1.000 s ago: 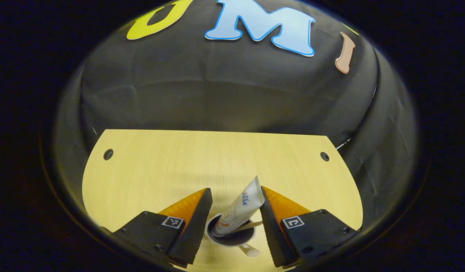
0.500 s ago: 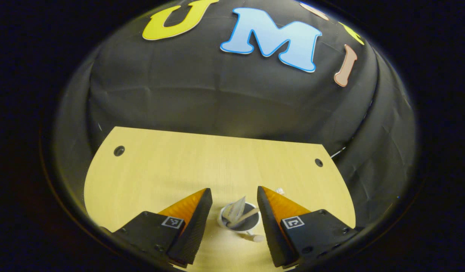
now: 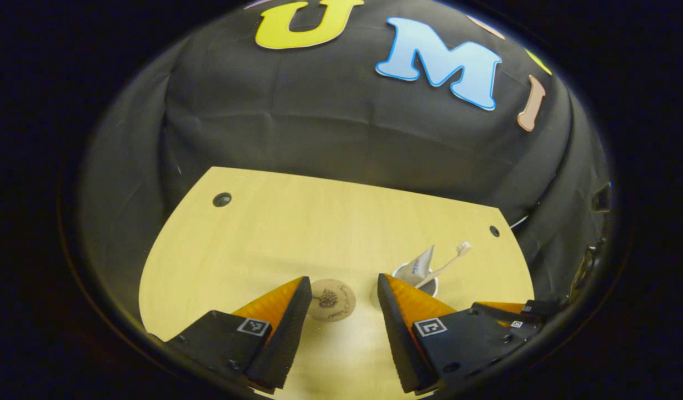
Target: Put the toothbrush and toothpaste on the desktop into the cup, then pick up the cup and place it on the coaster on the desktop.
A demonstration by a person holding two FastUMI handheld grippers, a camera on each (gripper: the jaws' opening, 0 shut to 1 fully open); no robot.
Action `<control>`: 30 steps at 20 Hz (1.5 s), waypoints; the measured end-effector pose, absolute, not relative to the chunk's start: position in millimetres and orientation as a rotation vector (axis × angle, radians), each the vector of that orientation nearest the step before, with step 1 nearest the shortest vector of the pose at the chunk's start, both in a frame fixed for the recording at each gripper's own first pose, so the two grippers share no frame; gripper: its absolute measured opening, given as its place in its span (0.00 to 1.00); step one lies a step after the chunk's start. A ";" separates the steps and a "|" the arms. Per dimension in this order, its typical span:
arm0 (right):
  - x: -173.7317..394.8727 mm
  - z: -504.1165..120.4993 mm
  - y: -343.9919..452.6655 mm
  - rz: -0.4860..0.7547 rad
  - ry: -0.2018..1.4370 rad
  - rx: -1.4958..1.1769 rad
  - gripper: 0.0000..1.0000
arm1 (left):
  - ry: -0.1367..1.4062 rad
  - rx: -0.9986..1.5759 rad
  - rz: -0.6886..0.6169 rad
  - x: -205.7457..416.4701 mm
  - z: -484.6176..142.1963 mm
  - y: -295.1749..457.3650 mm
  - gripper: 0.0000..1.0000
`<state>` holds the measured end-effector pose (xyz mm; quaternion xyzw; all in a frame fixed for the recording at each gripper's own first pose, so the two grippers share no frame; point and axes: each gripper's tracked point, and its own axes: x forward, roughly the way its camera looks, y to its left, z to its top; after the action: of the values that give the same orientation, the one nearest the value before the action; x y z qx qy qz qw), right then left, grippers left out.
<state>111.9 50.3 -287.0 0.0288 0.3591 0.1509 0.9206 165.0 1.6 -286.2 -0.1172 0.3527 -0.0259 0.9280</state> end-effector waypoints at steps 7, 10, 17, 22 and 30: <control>123.9 -324.2 57.2 0.341 0.871 -0.044 0.57 | 0.766 -0.275 0.024 121.3 -307.7 45.0 0.80; 128.9 -337.0 63.4 0.364 0.931 -0.091 0.57 | 0.784 -0.294 0.053 105.2 -318.7 57.8 0.80; 134.9 -363.1 79.9 0.397 1.022 -0.177 0.57 | 0.830 -0.359 0.121 66.8 -343.5 79.7 0.80; 135.5 -379.2 82.5 0.397 1.058 -0.230 0.48 | 0.861 -0.387 0.158 43.3 -358.8 95.8 0.79; 141.5 -384.2 79.0 0.351 1.054 -0.220 0.27 | 0.900 -0.404 0.173 27.6 -375.6 96.8 0.79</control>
<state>141.5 79.0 -384.2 -0.1043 0.4991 0.1661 0.8441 27.6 96.8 -375.6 -0.1937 0.4316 0.0830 0.8771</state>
